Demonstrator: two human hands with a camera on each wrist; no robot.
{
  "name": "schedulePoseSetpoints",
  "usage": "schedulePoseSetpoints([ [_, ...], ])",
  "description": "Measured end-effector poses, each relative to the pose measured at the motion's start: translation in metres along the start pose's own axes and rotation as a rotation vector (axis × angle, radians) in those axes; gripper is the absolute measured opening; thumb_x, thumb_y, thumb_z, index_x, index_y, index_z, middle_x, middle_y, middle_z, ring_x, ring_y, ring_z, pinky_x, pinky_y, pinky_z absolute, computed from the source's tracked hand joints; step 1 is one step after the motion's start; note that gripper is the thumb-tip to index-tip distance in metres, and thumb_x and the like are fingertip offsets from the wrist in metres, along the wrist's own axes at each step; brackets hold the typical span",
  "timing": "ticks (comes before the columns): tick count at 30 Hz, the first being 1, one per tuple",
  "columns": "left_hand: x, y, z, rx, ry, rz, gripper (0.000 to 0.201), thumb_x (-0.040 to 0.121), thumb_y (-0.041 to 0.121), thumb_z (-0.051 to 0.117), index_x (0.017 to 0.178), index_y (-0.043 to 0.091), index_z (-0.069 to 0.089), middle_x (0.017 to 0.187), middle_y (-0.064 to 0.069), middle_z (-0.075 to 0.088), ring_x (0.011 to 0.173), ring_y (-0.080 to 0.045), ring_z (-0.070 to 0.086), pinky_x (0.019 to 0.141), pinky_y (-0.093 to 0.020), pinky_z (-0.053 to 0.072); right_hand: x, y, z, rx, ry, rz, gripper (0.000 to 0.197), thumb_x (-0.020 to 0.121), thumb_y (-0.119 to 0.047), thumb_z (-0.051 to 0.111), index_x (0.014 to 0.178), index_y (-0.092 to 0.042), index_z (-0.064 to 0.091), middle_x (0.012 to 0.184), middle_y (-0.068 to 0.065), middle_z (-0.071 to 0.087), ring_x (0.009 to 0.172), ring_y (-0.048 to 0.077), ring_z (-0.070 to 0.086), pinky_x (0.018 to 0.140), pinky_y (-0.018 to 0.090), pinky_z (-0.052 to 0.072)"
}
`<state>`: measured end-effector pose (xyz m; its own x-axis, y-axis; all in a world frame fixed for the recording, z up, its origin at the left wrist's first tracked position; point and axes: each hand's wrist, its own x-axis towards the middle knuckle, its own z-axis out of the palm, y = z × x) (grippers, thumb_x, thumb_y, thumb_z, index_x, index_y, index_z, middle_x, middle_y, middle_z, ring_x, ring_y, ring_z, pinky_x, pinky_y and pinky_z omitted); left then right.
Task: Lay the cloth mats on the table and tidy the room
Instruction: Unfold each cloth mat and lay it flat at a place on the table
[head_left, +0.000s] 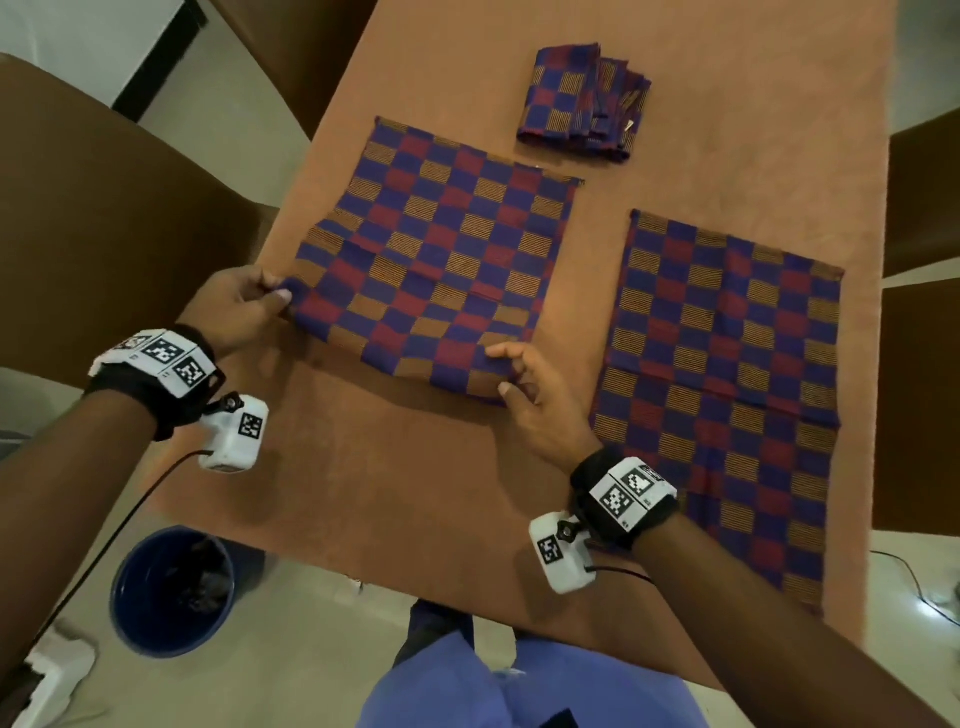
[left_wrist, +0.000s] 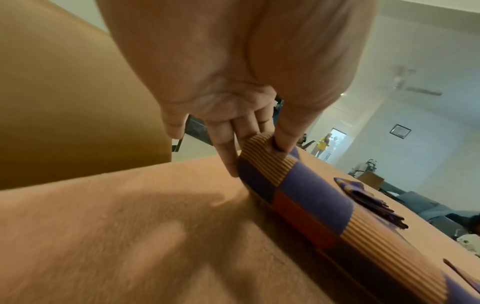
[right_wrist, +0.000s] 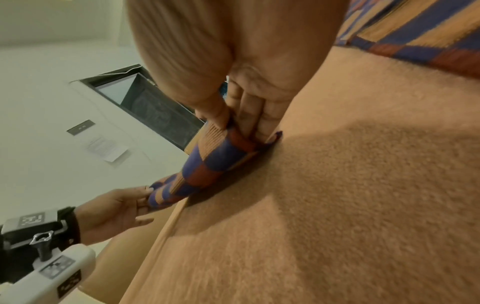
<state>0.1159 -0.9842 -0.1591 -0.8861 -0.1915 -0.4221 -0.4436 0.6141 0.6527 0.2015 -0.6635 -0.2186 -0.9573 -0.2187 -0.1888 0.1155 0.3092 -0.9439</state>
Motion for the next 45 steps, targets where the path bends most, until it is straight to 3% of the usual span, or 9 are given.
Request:
schedulePoseSetpoints([
  [4,-0.002,0.010,-0.008,-0.068,-0.009,0.041,0.021,0.097,0.011,0.049,0.079,0.022,0.049,0.065,0.003,0.062,0.057,-0.003,0.063,0.043,-0.003,0.041,0.005,-0.009,0.009,0.034,0.122,0.023,0.037,0.097,-0.006,0.036,0.126,-0.026,0.047,0.127,-0.005,0.056,0.120,0.011,0.055,0.101,0.043,0.047],
  [6,-0.003,0.009,-0.015,-0.099,-0.005,0.001,0.004,0.094,0.021,0.055,0.093,0.023,0.053,0.078,-0.002,0.062,0.069,-0.020,0.060,0.044,-0.012,0.047,0.007,-0.013,0.012,0.115,0.173,0.122,0.030,0.100,-0.004,0.039,0.125,-0.018,0.046,0.099,-0.009,0.056,0.087,-0.008,0.060,0.081,0.028,0.054],
  [9,-0.008,-0.003,-0.018,-0.136,-0.091,-0.139,0.045,0.088,0.022,0.065,0.129,0.019,0.046,0.107,-0.012,0.061,0.086,-0.027,0.062,0.065,-0.032,0.053,0.005,-0.011,0.020,0.144,0.179,0.267,0.031,0.095,-0.005,0.055,0.122,-0.016,0.045,0.075,-0.008,0.043,0.054,-0.012,0.052,0.062,0.020,0.048],
  [16,-0.038,-0.062,-0.008,-0.029,-0.183,-0.142,0.041,0.088,-0.005,0.057,0.124,0.012,0.046,0.080,-0.014,0.054,0.066,-0.015,0.061,0.058,-0.021,0.055,-0.029,0.007,0.054,0.055,0.048,0.327,0.062,0.086,-0.003,0.065,0.138,-0.022,0.035,0.126,-0.005,0.054,0.117,0.014,0.056,0.101,0.040,0.049],
  [19,-0.039,-0.077,-0.010,-0.034,-0.151,-0.158,0.049,0.087,-0.003,0.060,0.130,0.013,0.044,0.092,-0.019,0.056,0.083,-0.027,0.060,0.082,-0.044,0.052,-0.032,0.004,0.061,0.043,0.019,0.354,0.072,0.087,-0.002,0.065,0.147,-0.014,0.028,0.126,-0.007,0.051,0.120,0.014,0.053,0.105,0.039,0.045],
  [29,-0.055,-0.112,-0.023,0.222,-0.066,-0.139,0.042,0.084,0.015,0.067,0.119,0.027,0.048,0.101,-0.013,0.064,0.098,-0.031,0.062,0.091,-0.045,0.050,-0.045,-0.008,0.083,0.060,-0.029,0.332,0.076,0.089,0.000,0.061,0.152,-0.014,0.020,0.124,-0.014,0.048,0.120,0.010,0.050,0.108,0.037,0.043],
  [34,-0.077,-0.088,-0.005,0.649,0.082,0.146,0.055,0.082,0.024,0.066,0.131,0.017,0.042,0.128,-0.019,0.047,0.117,-0.039,0.047,0.094,-0.053,0.045,-0.064,-0.007,0.066,0.078,-0.002,0.339,0.076,0.090,-0.003,0.062,0.150,-0.023,0.021,0.090,-0.011,0.058,0.090,0.010,0.061,0.089,0.041,0.055],
  [38,-0.112,-0.050,0.056,0.640,-0.115,0.427,0.045,0.083,0.029,0.060,0.126,0.019,0.050,0.126,-0.011,0.048,0.116,-0.032,0.046,0.091,-0.047,0.047,-0.099,0.005,0.017,-0.205,0.156,0.289,0.065,0.087,-0.017,0.066,0.143,-0.032,0.036,0.093,-0.011,0.057,0.090,0.009,0.061,0.070,0.029,0.054],
  [45,-0.188,0.019,0.197,0.634,-0.395,0.765,0.041,0.087,0.028,0.056,0.127,0.023,0.050,0.126,-0.005,0.046,0.114,-0.027,0.046,0.087,-0.040,0.047,-0.210,0.052,-0.097,-0.828,0.223,0.238,0.063,0.067,-0.005,0.071,0.127,-0.017,0.057,0.110,0.007,0.056,0.101,0.031,0.053,0.084,0.042,0.048],
])
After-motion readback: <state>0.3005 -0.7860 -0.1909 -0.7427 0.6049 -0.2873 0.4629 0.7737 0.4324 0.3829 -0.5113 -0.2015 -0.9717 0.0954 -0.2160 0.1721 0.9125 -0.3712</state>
